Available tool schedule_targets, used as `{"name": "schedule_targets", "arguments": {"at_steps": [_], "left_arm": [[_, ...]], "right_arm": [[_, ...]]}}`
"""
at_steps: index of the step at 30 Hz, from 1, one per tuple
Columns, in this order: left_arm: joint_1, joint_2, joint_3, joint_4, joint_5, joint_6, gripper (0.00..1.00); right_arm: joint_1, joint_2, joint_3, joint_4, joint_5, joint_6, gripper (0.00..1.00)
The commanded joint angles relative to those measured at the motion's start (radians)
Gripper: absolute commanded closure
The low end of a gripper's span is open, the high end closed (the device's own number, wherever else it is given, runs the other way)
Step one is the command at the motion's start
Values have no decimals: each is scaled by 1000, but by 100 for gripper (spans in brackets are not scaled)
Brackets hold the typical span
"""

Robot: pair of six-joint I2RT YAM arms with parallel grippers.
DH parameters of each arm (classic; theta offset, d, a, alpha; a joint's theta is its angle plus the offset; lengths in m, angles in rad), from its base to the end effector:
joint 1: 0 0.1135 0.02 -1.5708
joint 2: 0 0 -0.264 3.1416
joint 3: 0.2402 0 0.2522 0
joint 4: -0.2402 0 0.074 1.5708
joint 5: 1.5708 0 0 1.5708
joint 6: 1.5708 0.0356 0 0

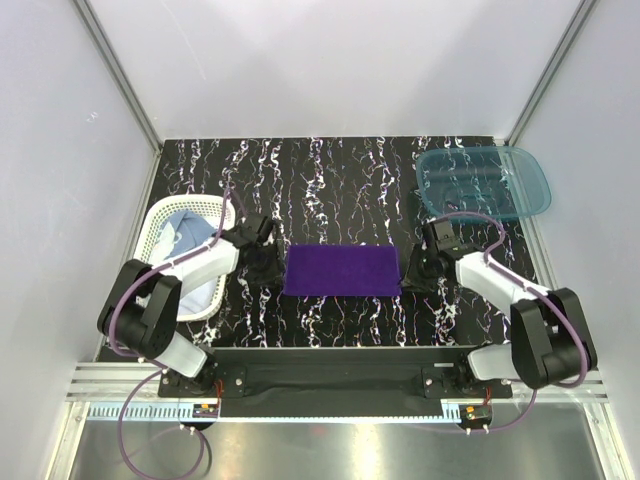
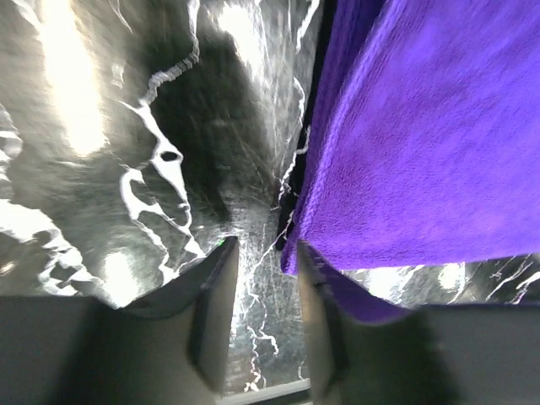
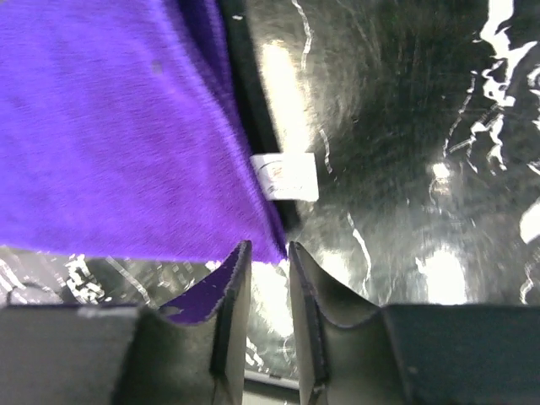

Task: Fold and stack the towels
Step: Fold the towel, then neatly place the folded towel into the bin

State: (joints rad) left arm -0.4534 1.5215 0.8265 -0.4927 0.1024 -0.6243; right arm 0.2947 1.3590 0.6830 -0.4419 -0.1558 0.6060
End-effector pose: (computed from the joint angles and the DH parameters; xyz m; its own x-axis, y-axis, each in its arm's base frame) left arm 0.2451 -0.1235 0.1649 -0.9513 -0.1833 -0.2479 -0.1060 0.9495 -0.2954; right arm 0.2289 0.0753 0.1670 -0.9076 0.3125 -0.2802 0.2009 0.9095 0.3639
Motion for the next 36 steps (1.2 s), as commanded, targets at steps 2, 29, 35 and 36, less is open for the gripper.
{"name": "schedule_targets", "arguments": {"at_steps": [2, 29, 35, 36], "left_arm": [[1, -46, 164, -83, -133, 40, 58], [32, 117, 476, -150, 22, 113, 41], [33, -148, 401, -190, 154, 248, 37], [33, -180, 382, -195, 136, 259, 35]], "right_arm": [[6, -73, 105, -86, 24, -35, 66], [4, -26, 136, 104, -67, -247, 39], [4, 43, 119, 134, -67, -261, 25], [4, 45, 119, 135, -54, -259, 25]]}}
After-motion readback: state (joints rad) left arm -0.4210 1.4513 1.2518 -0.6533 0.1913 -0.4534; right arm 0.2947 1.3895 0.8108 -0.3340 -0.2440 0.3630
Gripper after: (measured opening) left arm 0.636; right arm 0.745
